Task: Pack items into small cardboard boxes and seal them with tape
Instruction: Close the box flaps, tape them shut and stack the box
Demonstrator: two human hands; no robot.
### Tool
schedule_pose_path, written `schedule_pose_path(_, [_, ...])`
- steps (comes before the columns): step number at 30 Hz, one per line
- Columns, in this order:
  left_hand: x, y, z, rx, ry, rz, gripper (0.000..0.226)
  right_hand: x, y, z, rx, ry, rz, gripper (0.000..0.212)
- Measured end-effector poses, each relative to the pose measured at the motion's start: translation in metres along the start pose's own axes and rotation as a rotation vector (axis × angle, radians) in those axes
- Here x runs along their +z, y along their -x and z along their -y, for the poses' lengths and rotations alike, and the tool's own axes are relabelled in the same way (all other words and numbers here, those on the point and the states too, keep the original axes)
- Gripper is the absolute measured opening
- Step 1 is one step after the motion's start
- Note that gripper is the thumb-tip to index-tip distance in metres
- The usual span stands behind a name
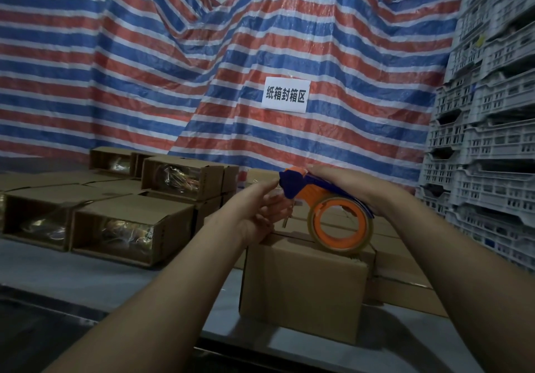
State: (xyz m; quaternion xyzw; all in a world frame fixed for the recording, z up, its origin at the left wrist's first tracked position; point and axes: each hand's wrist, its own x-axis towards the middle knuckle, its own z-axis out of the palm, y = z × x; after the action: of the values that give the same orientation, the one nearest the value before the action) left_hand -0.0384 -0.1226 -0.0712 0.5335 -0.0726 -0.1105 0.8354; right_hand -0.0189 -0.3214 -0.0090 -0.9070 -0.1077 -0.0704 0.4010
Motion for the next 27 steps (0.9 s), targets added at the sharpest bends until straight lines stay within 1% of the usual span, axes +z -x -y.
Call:
schedule_pose_path(1, [0.000,-0.001,0.000,-0.002,0.006,-0.018,0.043,0.000,0.000,0.000,0.000,0.003,-0.002,0.071])
schedule_pose_path(3, [0.000,-0.001,0.001,0.011,-0.004,-0.065,0.025,0.001,-0.001,0.001,0.002,0.020,0.000,0.068])
schedule_pose_path(4, [0.001,0.000,0.002,0.022,-0.017,-0.079,0.021,0.001,-0.001,0.002,0.004,0.030,0.006,0.066])
schedule_pose_path(7, [0.003,0.001,0.005,0.079,-0.064,-0.103,0.023,0.000,0.000,0.008,0.033,0.048,0.040,0.062])
schedule_pose_path(8, [0.004,0.001,0.007,0.099,-0.091,-0.124,0.020,-0.001,0.001,0.011,0.045,0.072,0.060,0.062])
schedule_pose_path(10, [0.005,0.001,0.012,0.144,-0.141,-0.194,0.011,-0.003,0.002,0.017,0.063,0.122,0.106,0.062])
schedule_pose_path(12, [0.006,-0.002,0.014,0.163,-0.137,-0.255,0.012,-0.005,0.002,0.020,0.075,0.118,0.134,0.060])
schedule_pose_path(14, [0.004,-0.003,0.015,0.161,-0.061,-0.307,0.012,-0.007,0.001,0.019,0.091,0.091,0.141,0.058])
schedule_pose_path(16, [0.001,-0.004,0.015,0.162,0.081,-0.349,0.013,-0.011,0.002,0.018,0.119,0.072,0.157,0.053])
schedule_pose_path(19, [-0.001,-0.003,0.016,0.182,0.246,-0.363,0.026,-0.015,0.004,0.016,0.156,0.066,0.190,0.052])
schedule_pose_path(22, [-0.004,-0.001,0.014,0.200,0.243,-0.391,0.021,-0.012,0.000,0.015,0.164,0.139,0.178,0.057])
schedule_pose_path(23, [-0.008,-0.001,0.013,0.220,0.171,-0.412,0.016,-0.011,-0.002,0.015,0.164,0.150,0.185,0.058])
schedule_pose_path(24, [-0.014,-0.001,0.011,0.260,0.008,-0.448,0.012,-0.009,-0.004,0.016,0.165,0.151,0.198,0.059])
schedule_pose_path(25, [-0.022,-0.002,0.011,0.322,-0.221,-0.488,0.012,-0.007,-0.006,0.018,0.171,0.155,0.214,0.059])
schedule_pose_path(26, [-0.030,-0.002,0.011,0.378,-0.425,-0.513,0.016,-0.005,-0.007,0.020,0.176,0.174,0.226,0.057])
schedule_pose_path(27, [-0.037,-0.003,0.013,0.403,-0.566,-0.526,0.019,-0.003,-0.008,0.023,0.181,0.205,0.233,0.054])
